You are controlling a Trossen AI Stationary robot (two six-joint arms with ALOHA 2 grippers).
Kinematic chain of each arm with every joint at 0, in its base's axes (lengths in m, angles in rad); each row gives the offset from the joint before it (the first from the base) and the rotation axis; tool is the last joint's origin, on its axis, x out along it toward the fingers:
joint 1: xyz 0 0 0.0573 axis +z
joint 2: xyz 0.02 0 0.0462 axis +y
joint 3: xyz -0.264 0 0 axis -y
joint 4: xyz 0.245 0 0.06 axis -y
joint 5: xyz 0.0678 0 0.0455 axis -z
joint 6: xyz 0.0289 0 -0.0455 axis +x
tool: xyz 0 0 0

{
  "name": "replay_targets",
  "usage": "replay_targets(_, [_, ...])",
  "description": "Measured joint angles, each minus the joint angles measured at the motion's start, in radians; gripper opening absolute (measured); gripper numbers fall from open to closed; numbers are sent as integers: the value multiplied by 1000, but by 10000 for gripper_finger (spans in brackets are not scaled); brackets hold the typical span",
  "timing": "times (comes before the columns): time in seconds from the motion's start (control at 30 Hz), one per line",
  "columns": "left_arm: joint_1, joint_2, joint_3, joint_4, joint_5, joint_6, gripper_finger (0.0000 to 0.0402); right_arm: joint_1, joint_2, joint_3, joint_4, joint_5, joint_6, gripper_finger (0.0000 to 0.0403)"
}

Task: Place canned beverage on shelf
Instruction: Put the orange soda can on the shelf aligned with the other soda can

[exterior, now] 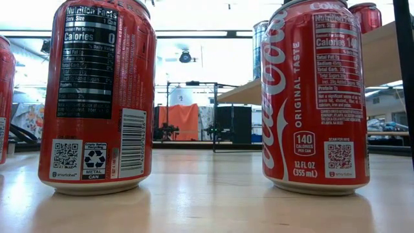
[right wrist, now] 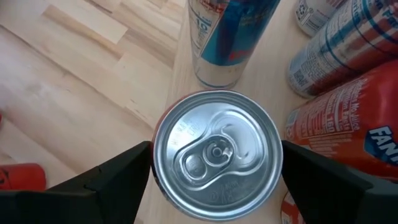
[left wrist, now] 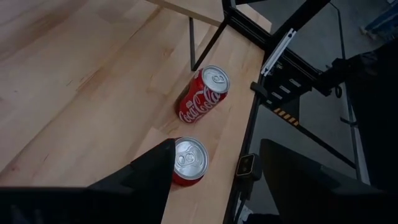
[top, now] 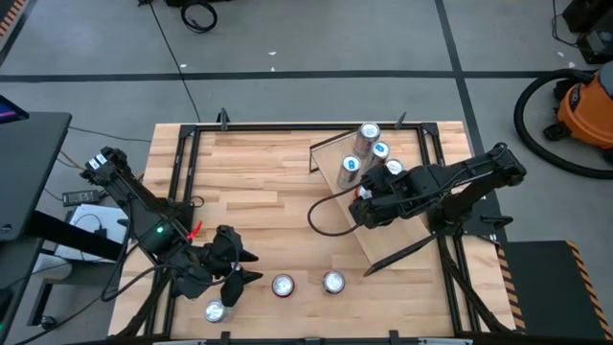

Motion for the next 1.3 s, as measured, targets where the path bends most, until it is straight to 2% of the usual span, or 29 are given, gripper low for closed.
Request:
replay_targets(0.23, [0,0,0,1,0,0,244,0,0,13,-9,0,-8,354])
replay_targets(0.43, [0,0,0,1,0,0,244,-2,0,64,-56,53,-15,354])
replay_targets(0.67, [0,0,0,12,0,0,244,-13,0,114,-54,55,-90,354])
replay_targets(0.77, [0,0,0,16,0,1,244,-8,0,140,-36,55,-176,354])
replay_targets(0.87, [0,0,0,16,0,1,244,19,0,158,30,49,-303,354])
replay_targets(1.0, [0,0,0,16,0,1,244,67,0,163,136,-20,-463,352])
replay_targets(1.1, [0,0,0,16,0,1,244,107,0,148,153,-58,-466,348])
replay_targets(1.3, [1,0,0,16,0,3,244,173,1,62,196,-50,-419,348])
